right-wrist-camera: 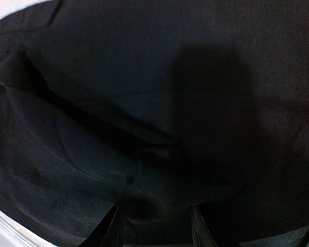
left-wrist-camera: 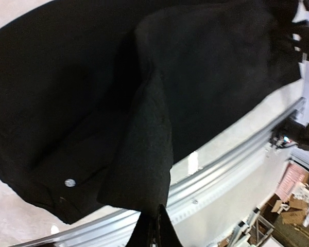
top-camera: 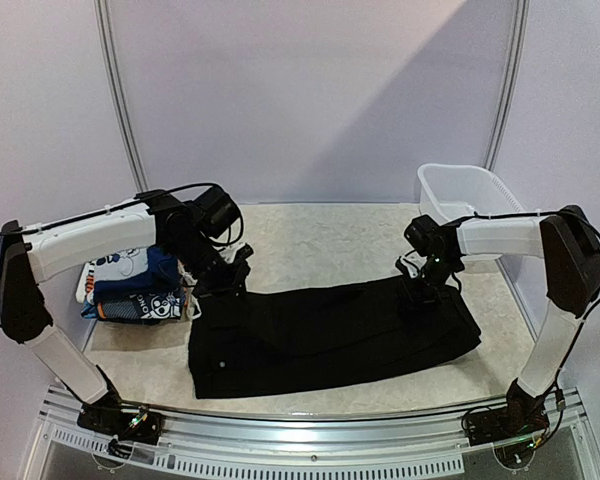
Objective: Fold and stack the mixed laundry pile
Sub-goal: Adjust the rectangle-folded shirt at the center of the board.
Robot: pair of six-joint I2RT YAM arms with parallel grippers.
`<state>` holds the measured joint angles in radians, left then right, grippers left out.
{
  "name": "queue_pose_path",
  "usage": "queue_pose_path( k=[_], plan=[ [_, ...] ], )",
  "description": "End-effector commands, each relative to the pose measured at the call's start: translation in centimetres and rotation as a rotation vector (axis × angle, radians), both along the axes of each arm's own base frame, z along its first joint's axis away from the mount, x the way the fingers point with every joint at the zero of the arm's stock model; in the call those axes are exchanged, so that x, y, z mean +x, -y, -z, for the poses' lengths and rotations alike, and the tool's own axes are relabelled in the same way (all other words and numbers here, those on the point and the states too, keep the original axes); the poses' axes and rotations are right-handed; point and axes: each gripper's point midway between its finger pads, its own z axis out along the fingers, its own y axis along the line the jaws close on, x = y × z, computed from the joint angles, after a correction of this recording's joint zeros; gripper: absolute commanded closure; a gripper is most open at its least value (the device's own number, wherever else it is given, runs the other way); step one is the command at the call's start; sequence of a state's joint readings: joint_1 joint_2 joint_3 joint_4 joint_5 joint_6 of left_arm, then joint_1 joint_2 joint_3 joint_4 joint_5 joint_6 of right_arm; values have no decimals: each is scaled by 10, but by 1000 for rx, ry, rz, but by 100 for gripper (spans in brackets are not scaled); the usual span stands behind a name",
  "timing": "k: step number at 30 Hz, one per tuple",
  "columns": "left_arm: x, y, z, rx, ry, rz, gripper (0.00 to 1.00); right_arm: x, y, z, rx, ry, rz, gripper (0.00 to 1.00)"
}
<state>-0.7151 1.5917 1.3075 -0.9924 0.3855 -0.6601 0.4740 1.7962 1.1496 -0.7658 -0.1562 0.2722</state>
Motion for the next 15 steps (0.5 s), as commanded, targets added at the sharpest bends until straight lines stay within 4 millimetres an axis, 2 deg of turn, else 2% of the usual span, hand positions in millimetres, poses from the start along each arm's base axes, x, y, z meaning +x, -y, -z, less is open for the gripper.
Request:
queue_pose_path(
  k=[1, 5, 8, 12, 15],
  plan=[
    [17, -25, 21, 134, 84, -9, 100, 17, -11, -21, 54, 87, 4, 54],
    [28, -43, 24, 214, 179, -8, 100, 19, -16, -27, 82, 103, -3, 55],
    [31, -58, 39, 279, 214, -17, 100, 18, -18, -26, 99, 100, -5, 55],
    [30, -67, 60, 324, 221, -31, 100, 15, -20, -23, 112, 86, -4, 55],
    [32, -83, 68, 380, 257, -73, 100, 13, -20, -21, 117, 79, -4, 55]
  ],
)
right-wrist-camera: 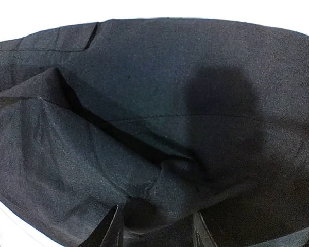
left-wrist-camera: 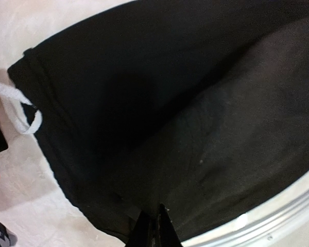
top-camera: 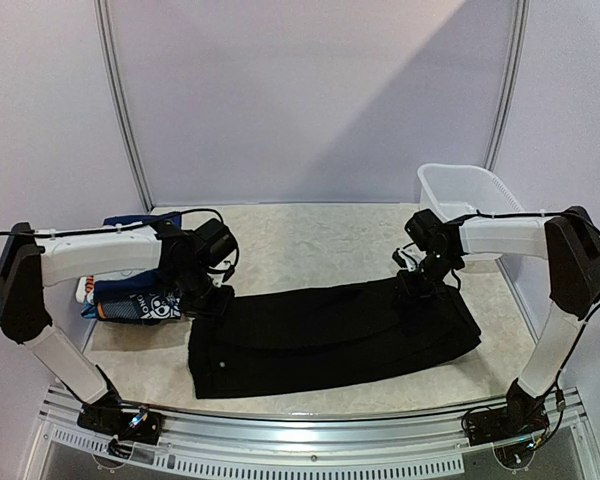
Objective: Fold and stack the mixed laundry pile
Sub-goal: Adjust the rectangle-folded shirt at the center of the board, then rotate the rectangle-folded shirt at the center of the board.
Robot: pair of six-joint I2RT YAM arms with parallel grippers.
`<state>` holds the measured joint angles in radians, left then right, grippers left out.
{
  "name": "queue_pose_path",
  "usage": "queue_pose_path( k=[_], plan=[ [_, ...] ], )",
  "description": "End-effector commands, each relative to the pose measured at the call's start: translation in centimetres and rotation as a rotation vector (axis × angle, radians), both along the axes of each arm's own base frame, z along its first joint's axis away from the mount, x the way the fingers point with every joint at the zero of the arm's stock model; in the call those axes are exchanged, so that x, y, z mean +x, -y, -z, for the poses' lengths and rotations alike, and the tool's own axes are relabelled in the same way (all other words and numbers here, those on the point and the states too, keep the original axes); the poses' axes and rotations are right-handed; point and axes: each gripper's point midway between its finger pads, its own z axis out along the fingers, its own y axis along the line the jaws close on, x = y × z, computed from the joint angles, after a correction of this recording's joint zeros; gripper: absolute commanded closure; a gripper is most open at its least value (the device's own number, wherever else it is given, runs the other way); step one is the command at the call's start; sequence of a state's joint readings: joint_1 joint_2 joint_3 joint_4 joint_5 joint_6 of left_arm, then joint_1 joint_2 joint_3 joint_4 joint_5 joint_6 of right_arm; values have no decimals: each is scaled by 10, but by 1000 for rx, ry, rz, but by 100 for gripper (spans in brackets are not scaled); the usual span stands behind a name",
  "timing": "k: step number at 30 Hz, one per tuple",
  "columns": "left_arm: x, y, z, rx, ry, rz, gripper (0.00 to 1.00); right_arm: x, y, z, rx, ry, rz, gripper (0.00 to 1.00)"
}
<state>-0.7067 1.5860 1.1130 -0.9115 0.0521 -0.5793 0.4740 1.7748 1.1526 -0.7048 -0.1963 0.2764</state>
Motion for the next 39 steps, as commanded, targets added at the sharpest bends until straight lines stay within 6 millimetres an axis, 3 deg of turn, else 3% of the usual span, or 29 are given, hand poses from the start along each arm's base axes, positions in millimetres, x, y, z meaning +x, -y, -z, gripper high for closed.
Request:
queue_pose_path(
  k=[1, 6, 10, 16, 20, 24, 32, 39],
  plan=[
    [17, -23, 5, 68, 122, -57, 100, 0, -7, -8, 46, 20, 0, 55],
    [22, -20, 18, 85, 117, -66, 100, -7, -6, -1, 54, -3, 13, 55],
    [24, -24, 25, 167, 71, -71, 89, -9, -5, -3, 61, -3, 29, 55],
    [42, -12, -16, 138, 174, -23, 54, -2, -16, -33, 132, 44, 31, 54],
    [54, 13, -38, 101, 233, 110, 45, 1, -24, -60, 202, 77, 35, 52],
    [54, 44, -38, 63, 231, 290, 43, -11, -15, -72, 197, 94, 64, 52],
    [55, 83, -7, -3, 131, 453, 43, -63, 21, -46, 147, 23, 194, 52],
    [61, 93, 26, 29, 55, 500, 45, -101, 22, -16, 157, -68, 258, 52]
  ],
)
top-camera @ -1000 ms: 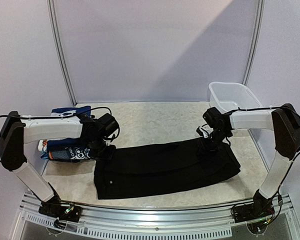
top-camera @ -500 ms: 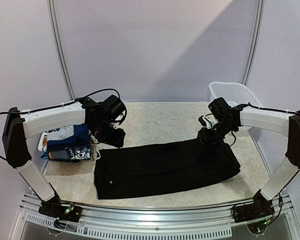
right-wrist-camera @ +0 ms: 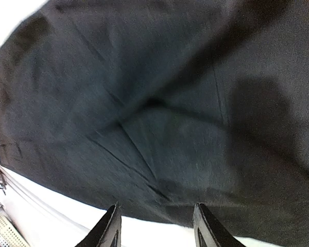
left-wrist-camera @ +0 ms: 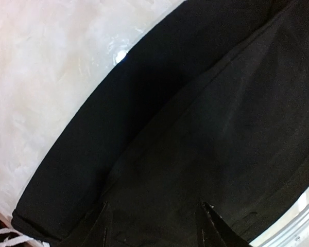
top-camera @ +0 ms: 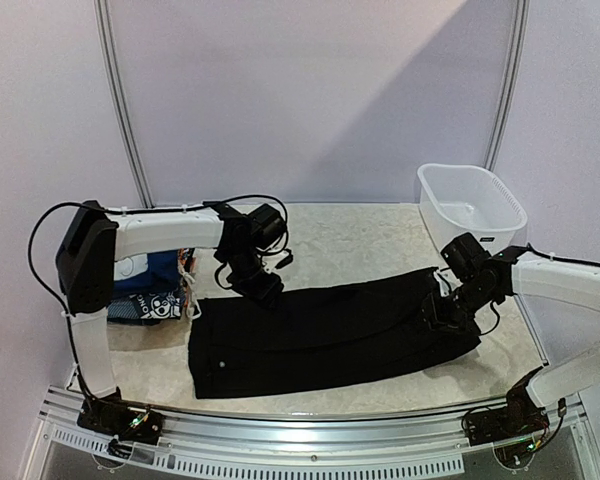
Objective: Fold and stack the mixed laundry pile
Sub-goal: Rotate the rectangle-folded shirt at the center of the board.
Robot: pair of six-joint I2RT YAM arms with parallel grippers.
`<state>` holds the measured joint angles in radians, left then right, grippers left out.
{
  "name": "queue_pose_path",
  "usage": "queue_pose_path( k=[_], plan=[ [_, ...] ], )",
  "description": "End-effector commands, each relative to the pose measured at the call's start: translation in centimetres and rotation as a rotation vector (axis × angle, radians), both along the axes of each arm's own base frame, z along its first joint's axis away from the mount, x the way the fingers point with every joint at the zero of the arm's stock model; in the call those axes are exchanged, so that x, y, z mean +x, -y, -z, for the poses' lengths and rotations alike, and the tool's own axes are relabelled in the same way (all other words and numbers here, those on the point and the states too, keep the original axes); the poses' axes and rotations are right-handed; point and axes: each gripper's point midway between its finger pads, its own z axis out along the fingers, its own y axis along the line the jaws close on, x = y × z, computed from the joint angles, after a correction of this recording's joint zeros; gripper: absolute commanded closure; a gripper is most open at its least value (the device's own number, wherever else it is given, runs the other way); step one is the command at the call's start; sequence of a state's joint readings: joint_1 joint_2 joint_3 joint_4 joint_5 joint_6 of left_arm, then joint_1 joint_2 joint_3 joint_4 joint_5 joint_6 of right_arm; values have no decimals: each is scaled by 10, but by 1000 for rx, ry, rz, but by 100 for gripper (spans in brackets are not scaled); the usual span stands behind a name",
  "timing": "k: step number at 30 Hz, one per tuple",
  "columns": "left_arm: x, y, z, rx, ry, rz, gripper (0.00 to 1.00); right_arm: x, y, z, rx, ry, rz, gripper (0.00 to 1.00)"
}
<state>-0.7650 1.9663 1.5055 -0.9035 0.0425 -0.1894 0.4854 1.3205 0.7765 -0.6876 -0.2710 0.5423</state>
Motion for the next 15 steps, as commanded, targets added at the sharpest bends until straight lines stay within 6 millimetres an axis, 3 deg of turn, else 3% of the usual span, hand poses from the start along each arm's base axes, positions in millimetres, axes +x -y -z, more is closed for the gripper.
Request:
queue_pose_path(
  k=[1, 6, 15],
  plan=[
    [-2, 9, 15, 12, -43, 62, 45, -16, -7, 14, 12, -41, 36, 52],
    [-5, 5, 32, 47, -76, 68, 46, -22, -11, 37, -20, -90, 38, 52],
    [-18, -16, 60, 79, -143, 9, 49, -9, -12, 61, -113, -138, 18, 53]
  ],
)
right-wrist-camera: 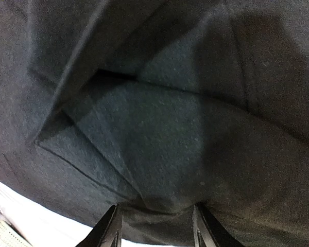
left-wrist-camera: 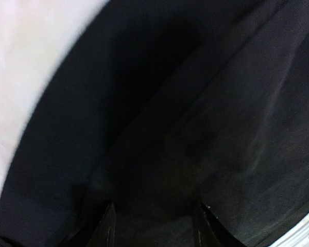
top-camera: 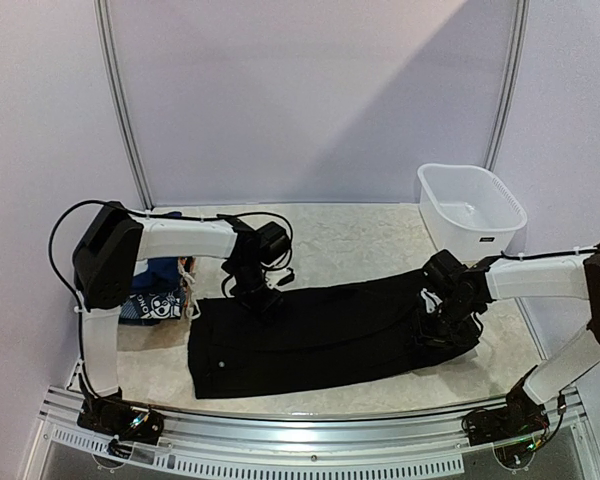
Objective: Fold and stack the mixed laundry pile
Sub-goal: Rotate the rectangle-folded shirt at the center of the board.
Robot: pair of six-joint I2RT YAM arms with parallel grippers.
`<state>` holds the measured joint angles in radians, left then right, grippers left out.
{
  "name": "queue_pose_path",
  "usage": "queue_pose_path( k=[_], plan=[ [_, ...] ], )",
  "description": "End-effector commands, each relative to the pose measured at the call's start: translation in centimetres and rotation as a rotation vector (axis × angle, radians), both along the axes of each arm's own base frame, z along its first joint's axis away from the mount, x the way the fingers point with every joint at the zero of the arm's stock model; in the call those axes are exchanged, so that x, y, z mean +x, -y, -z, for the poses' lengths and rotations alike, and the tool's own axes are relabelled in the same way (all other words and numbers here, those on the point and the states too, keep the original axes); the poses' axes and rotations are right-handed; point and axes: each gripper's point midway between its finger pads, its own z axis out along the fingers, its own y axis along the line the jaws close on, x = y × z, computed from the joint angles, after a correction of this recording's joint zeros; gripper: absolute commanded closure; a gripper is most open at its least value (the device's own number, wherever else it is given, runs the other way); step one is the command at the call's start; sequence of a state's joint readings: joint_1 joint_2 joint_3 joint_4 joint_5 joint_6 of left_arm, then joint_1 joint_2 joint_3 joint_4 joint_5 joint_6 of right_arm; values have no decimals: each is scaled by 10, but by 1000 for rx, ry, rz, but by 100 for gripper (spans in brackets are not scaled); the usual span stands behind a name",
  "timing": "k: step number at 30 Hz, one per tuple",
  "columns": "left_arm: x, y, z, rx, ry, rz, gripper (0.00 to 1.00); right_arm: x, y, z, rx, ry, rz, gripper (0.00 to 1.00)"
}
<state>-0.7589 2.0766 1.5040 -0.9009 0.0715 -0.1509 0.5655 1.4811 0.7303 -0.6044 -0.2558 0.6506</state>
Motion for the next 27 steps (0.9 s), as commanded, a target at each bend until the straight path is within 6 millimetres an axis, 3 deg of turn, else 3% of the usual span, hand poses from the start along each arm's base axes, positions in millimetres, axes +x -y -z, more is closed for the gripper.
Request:
queue_pose_path(
  k=[1, 14, 23, 27],
  plan=[
    [-13, -15, 18, 25, -51, -36, 50, 13, -3, 13, -54, -4, -24, 53],
    [-30, -46, 21, 34, -100, -190, 52, 88, -58, 15, -31, -12, -200, 53],
    [-33, -37, 10, -4, -149, -278, 53, 181, -93, 10, 62, 7, -195, 54],
    [-37, -30, 10, -16, -196, -309, 53, 212, -110, 19, 108, 2, -171, 55]
  ],
)
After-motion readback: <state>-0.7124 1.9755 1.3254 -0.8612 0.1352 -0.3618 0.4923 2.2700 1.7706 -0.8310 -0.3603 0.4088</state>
